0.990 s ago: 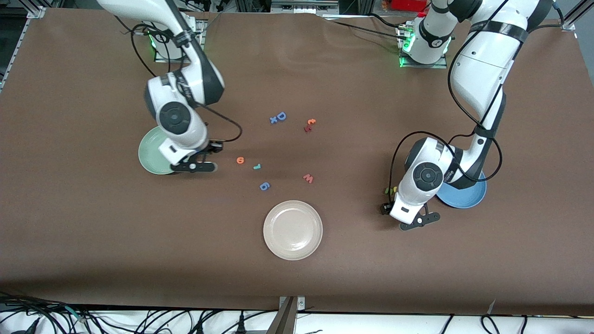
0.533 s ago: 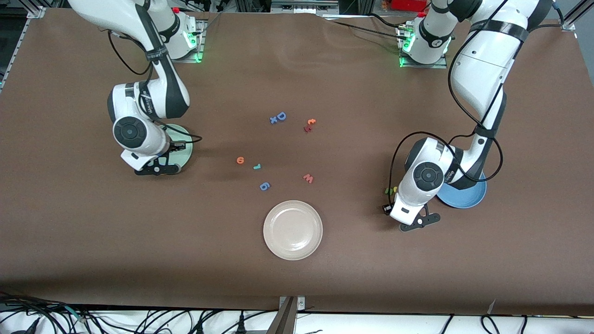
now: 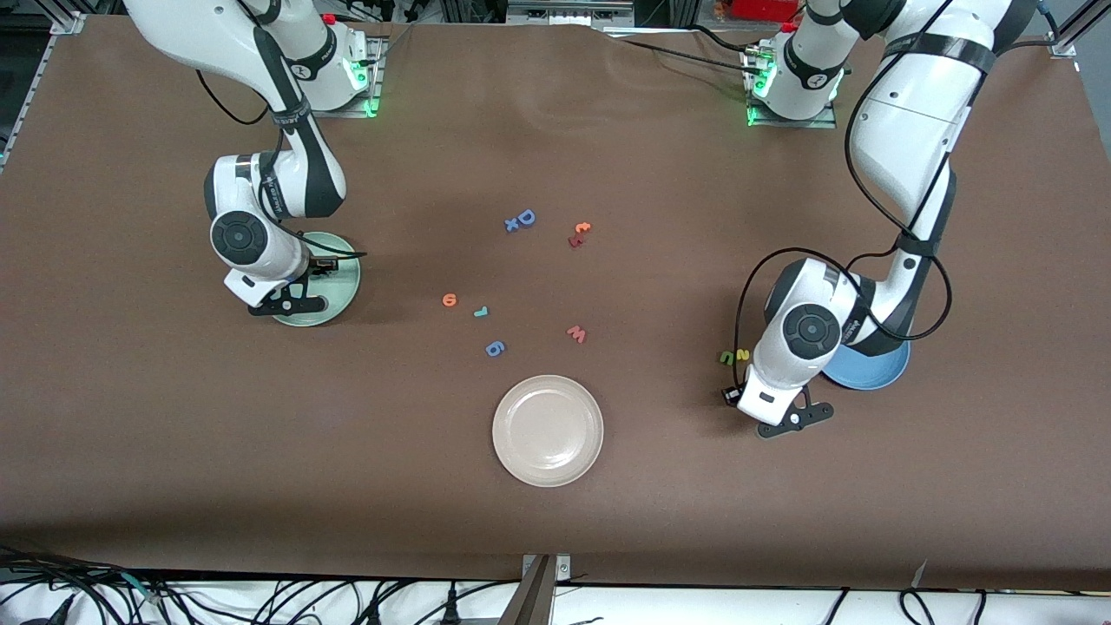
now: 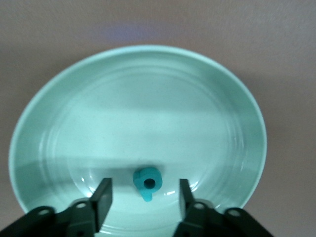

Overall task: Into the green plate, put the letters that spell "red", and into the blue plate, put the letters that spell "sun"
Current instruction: 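Carry the yellow u to the blue plate while the right gripper grasps orange 9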

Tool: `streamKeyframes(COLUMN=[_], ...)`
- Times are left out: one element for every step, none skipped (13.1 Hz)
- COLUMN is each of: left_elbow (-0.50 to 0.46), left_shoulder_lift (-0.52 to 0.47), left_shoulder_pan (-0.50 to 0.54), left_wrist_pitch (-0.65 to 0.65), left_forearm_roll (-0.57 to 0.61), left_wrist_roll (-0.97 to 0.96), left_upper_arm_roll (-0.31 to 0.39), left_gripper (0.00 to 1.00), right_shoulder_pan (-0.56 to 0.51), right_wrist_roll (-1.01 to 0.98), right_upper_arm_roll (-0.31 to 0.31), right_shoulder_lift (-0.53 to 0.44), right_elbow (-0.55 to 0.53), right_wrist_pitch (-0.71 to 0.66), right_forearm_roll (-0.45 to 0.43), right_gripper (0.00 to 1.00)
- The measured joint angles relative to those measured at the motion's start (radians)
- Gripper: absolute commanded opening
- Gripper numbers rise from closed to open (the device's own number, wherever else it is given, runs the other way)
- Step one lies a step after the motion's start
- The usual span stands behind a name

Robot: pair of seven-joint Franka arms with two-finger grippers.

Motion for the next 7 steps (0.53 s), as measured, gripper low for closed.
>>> streamKeyframes(left_elbow=[0.0,0.0,-0.002,-0.007,-0.02,-0.04,-0.063], left_shoulder_lift=[-0.008,-0.017,-0.026,-0.037,-0.053,-0.075,-0.102], left_shoulder_pan=[0.007,0.015,0.026,0.038,0.053,0.072,0.094], left_wrist_pitch=[-0.003,-0.006,-0.011,-0.014,-0.017,-0.02,-0.023], left_forearm_roll=[0.0,0.0,0.0,0.0,-0.001,-0.012,-0.036], left_wrist_roll=[0.019,0.045,0.08,0.125,0.182,0.25,0.326], left_upper_arm_roll=[0.0,0.001,0.001,0.001,0.002,0.002,0.003], left_gripper=[0.03,0.04,0.04,0.05,0.06,0.08,0.08], right_shoulder_pan=[0.0,0.0,0.001,0.002,0.004,0.008,0.016], right_wrist_roll=[0.0,0.0,0.0,0.0,0.0,0.001,0.003], right_upper_arm_roll=[0.0,0.001,0.008,0.025,0.052,0.078,0.098], right_shoulder_lift=[-0.007,-0.017,-0.026,-0.033,-0.034,-0.029,-0.016], right_elbow=[0.011,0.033,0.067,0.109,0.158,0.201,0.238], right_wrist_pitch=[-0.013,-0.04,-0.079,-0.117,-0.146,-0.16,-0.165], right_forearm_roll=[0.0,0.002,0.015,0.049,0.095,0.134,0.167], right_gripper=[1.0,1.0,1.0,1.0,1.0,1.0,1.0])
